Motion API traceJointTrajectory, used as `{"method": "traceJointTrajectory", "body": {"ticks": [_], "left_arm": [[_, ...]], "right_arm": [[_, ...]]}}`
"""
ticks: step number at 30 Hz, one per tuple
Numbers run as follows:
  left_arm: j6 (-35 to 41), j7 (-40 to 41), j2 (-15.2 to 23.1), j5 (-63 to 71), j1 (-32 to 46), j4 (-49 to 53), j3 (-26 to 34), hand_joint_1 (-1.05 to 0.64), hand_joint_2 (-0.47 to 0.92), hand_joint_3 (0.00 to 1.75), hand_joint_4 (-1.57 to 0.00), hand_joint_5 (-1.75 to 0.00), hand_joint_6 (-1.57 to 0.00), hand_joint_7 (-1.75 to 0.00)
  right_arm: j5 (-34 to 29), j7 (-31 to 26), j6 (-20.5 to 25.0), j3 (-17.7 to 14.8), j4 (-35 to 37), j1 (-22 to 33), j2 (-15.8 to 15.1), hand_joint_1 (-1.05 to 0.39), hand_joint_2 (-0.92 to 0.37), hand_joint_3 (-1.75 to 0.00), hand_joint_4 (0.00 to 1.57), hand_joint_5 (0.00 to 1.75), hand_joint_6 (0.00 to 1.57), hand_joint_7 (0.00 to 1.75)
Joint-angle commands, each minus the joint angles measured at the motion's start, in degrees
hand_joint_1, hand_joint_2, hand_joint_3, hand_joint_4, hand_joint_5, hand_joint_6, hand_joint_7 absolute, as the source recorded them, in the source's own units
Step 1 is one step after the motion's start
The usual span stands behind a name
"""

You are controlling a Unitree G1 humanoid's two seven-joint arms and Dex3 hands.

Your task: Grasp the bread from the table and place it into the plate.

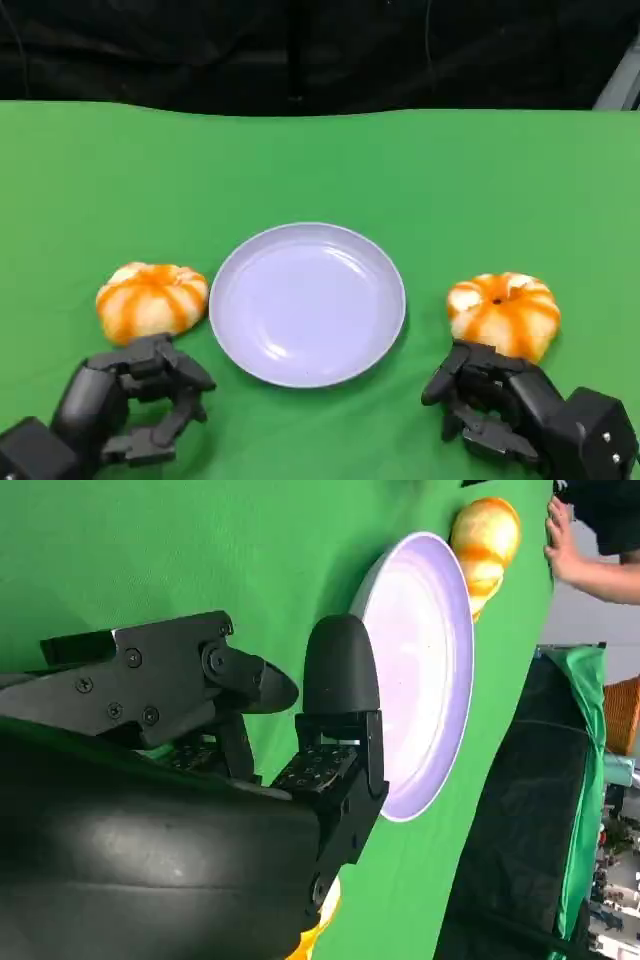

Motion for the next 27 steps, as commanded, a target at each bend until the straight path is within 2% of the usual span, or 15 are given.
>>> {"method": "traceJointTrajectory", "body": {"ticks": [1,3,5,14,16,25,27], "left_arm": [[1.30,-2.39,0.57,-4.67,-0.28,-2.28,1.82,-0.20,0.89,0.18,-0.90,-0.25,-0.85,-0.12],[1.54,-3.12,0.53,-5.68,-0.32,-2.67,2.04,-0.23,0.91,0.10,-0.89,-0.13,-0.79,-0.03],[1.67,-3.53,0.52,-6.07,-0.30,-2.82,2.12,-0.24,0.92,0.08,-0.89,-0.10,-0.78,-0.01],[2.00,-4.22,0.71,-7.10,-0.68,-3.77,2.69,-0.24,0.92,0.08,-0.90,-0.07,-0.77,0.00],[2.26,-4.61,0.99,-8.12,-1.17,-4.87,3.23,-0.35,0.92,0.08,-0.86,-0.04,-0.70,0.00],[2.77,-5.14,0.95,-8.59,-1.10,-5.61,3.54,-0.38,0.92,0.08,-0.85,-0.03,-0.68,0.00],[-0.12,-2.75,2.88,-6.47,-3.85,-4.98,4.08,-0.43,0.92,0.11,-0.81,-0.02,-0.67,0.00]], "right_arm": [[-0.28,-0.13,0.61,-0.17,0.93,0.31,-0.94,0.03,-0.90,-0.63,0.67,1.69,0.70,1.38],[-0.45,-0.26,0.42,-0.13,1.04,0.28,-0.98,0.03,-0.90,-0.63,0.67,1.69,0.70,1.39],[-0.49,-0.29,0.36,-0.13,1.09,0.26,-0.98,0.03,-0.90,-0.63,0.68,1.69,0.70,1.40],[-0.45,-0.26,0.35,-0.14,1.36,0.04,-0.92,0.03,-0.89,-0.64,0.68,1.69,0.69,1.40],[-0.39,-0.20,0.56,-0.15,1.44,-0.14,-0.84,0.03,-0.89,-0.64,0.67,1.71,0.69,1.41],[-0.37,-0.19,0.57,-0.15,1.52,-0.21,-0.83,0.03,-0.88,-0.66,0.66,1.72,0.69,1.41],[0.01,0.19,0.44,-0.29,1.94,-0.35,-0.64,0.03,-0.88,-0.66,0.67,1.72,0.69,1.40]]}}
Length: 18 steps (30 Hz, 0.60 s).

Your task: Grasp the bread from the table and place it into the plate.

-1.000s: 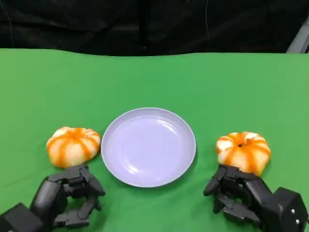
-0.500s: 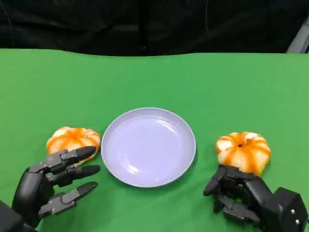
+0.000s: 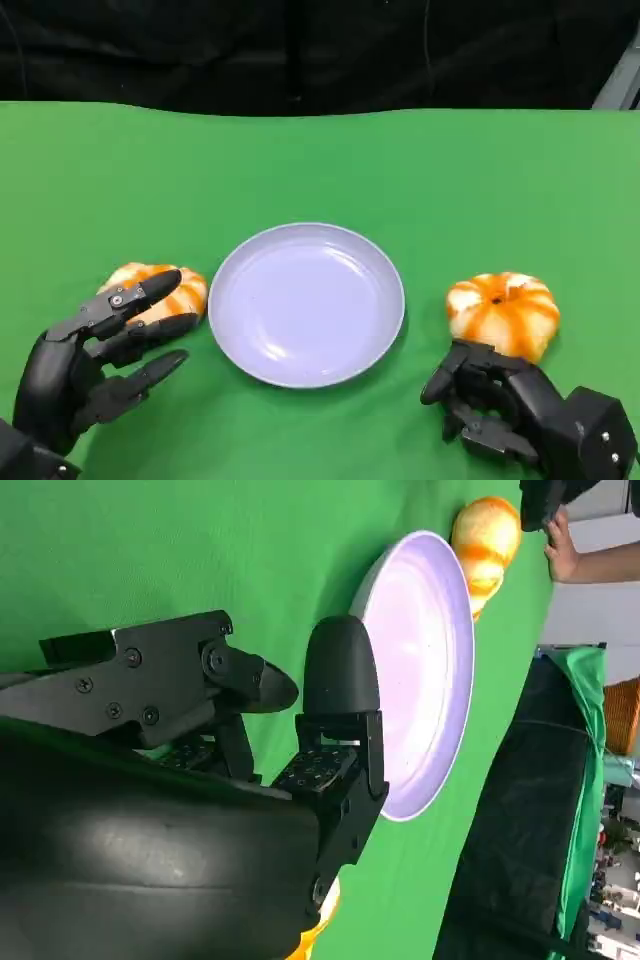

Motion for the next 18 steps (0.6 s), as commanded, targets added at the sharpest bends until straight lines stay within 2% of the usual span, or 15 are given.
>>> {"method": "traceJointTrajectory", "body": {"ticks": [1,10,18], "left_arm": [[-3.53,2.83,3.53,2.46,-3.86,0.26,1.32,-0.47,0.92,0.13,-0.78,-0.01,-0.66,0.00],[-8.00,11.28,6.10,10.30,-6.93,3.32,0.90,-0.53,0.92,0.15,-0.75,0.00,-0.65,0.00],[-8.97,19.16,8.35,17.54,-8.39,5.12,-0.86,-0.56,0.92,0.18,-0.71,0.00,-0.63,0.00]], "right_arm": [[0.37,0.47,0.91,-0.36,1.29,0.05,-0.60,0.03,-0.88,-0.66,0.67,1.72,0.70,1.39],[-0.18,0.07,0.65,-0.30,1.73,-0.07,-0.75,0.03,-0.88,-0.65,0.68,1.70,0.71,1.35],[0.09,0.36,0.73,-0.42,1.75,-0.06,-0.70,0.03,-0.88,-0.65,0.68,1.70,0.71,1.36]]}}
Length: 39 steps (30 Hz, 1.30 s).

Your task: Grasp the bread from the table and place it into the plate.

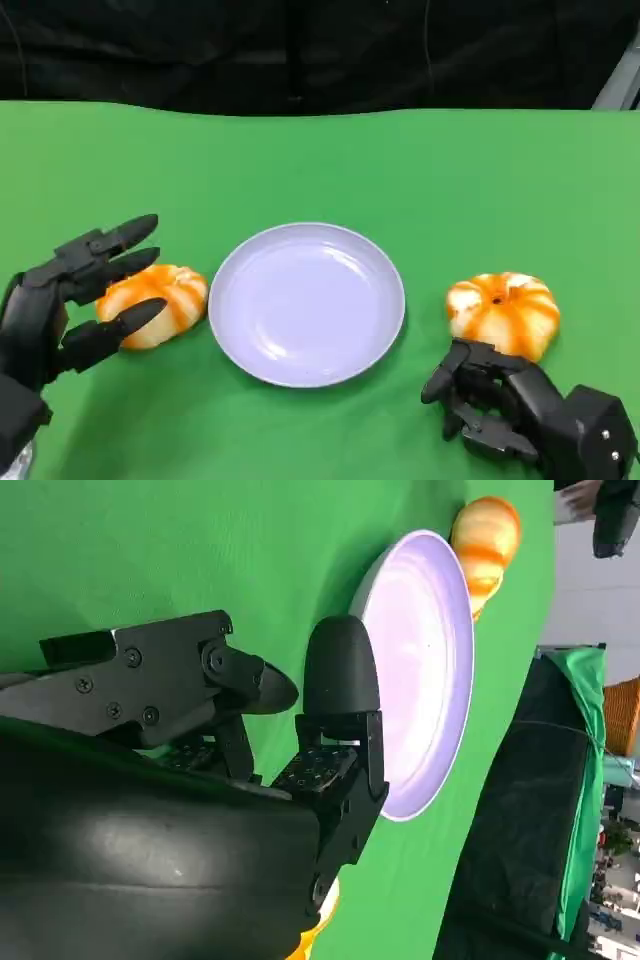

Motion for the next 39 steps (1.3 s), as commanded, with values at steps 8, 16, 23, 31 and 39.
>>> {"method": "traceJointTrajectory", "body": {"ticks": [8,16,23,31,39], "left_arm": [[4.74,25.60,9.44,26.24,-1.48,-1.44,-9.16,-0.63,0.92,0.18,-0.65,0.00,-0.54,0.00],[13.46,37.82,13.71,38.74,-2.72,-3.54,-18.83,-0.71,0.92,0.13,-0.65,0.00,-0.51,-0.01],[18.98,40.51,14.53,41.23,-3.53,-4.14,-23.81,-0.78,0.92,0.11,-0.63,0.00,-0.51,0.00],[24.58,38.69,14.78,41.61,-5.64,-3.04,-27.98,-0.88,0.92,0.13,-0.56,0.00,-0.46,0.00],[31.95,35.55,14.02,42.12,-8.73,-0.69,-32.06,-0.91,0.92,0.13,-0.46,0.00,-0.44,0.00]], "right_arm": [[0.21,0.41,0.98,-0.28,0.90,0.70,-0.72,0.03,-0.88,-0.65,0.67,1.70,0.70,1.36],[0.41,0.59,1.25,-0.42,0.89,0.61,-0.65,0.01,-0.88,-0.64,0.68,1.70,0.70,1.35],[-0.14,0.08,0.74,-0.24,0.59,0.84,-0.83,0.01,-0.87,-0.65,0.67,1.70,0.71,1.35],[-0.84,-0.58,0.35,-0.08,0.60,0.74,-0.93,0.02,-0.86,-0.67,0.68,1.70,0.72,1.36],[-0.77,-0.57,0.39,-0.16,0.57,0.79,-0.83,0.02,-0.84,-0.70,0.68,1.70,0.71,1.37]]}}
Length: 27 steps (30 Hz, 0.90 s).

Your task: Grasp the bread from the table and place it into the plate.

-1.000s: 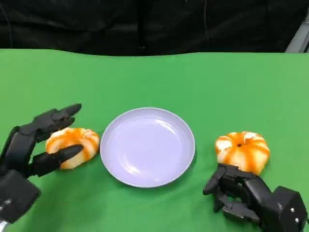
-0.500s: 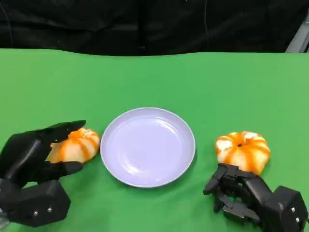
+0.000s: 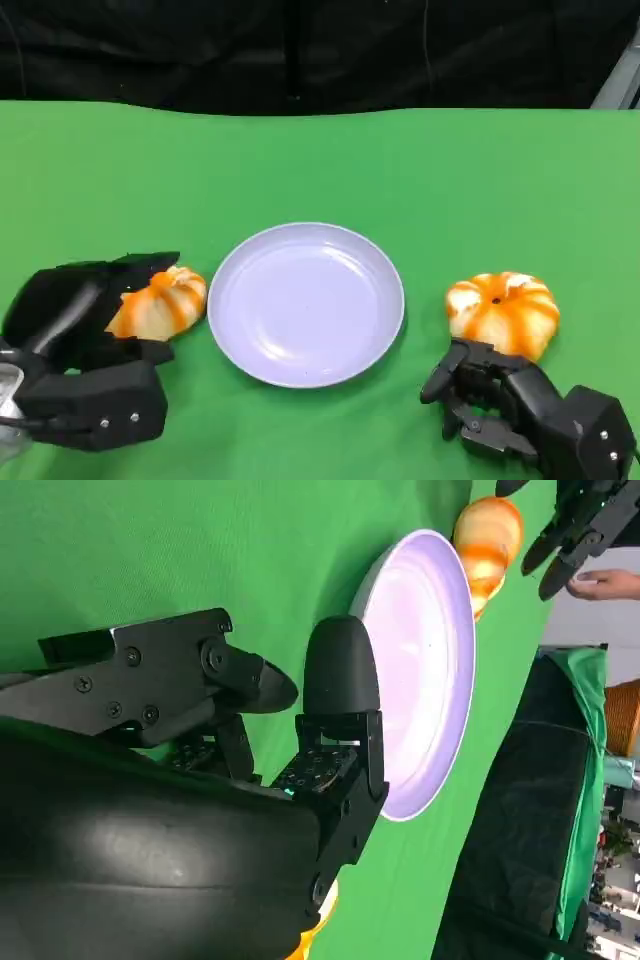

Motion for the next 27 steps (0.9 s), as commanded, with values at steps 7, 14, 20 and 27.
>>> {"method": "traceJointTrajectory", "body": {"ticks": [7,14,20,27], "left_arm": [[4.55,-1.95,0.56,-0.17,-2.40,2.01,-2.98,-0.91,0.92,0.14,-0.45,0.00,-0.44,0.00],[7.94,-1.91,-1.55,1.94,-7.41,11.05,-6.89,-0.93,0.92,0.26,-0.45,-0.01,-0.45,0.00],[8.47,-2.58,-2.52,1.16,-8.89,14.31,-8.64,-0.93,0.92,0.35,-0.46,-0.01,-0.43,-0.01],[8.48,-2.65,-3.41,0.45,-9.31,16.26,-9.10,-0.91,0.92,0.36,-0.47,-0.01,-0.44,-0.01]], "right_arm": [[0.02,-0.10,0.73,-0.18,0.63,0.83,-0.81,0.02,-0.84,-0.72,0.68,1.70,0.71,1.37],[0.81,0.51,1.36,-0.39,0.10,1.09,-0.61,0.00,-0.83,-0.72,0.68,1.71,0.71,1.36],[0.29,-0.15,0.59,-0.13,0.29,1.12,-0.65,0.01,-0.82,-0.72,0.69,1.71,0.71,1.35],[0.39,-0.01,0.68,-0.17,0.29,1.15,-0.63,0.01,-0.82,-0.73,0.68,1.71,0.71,1.36]]}}
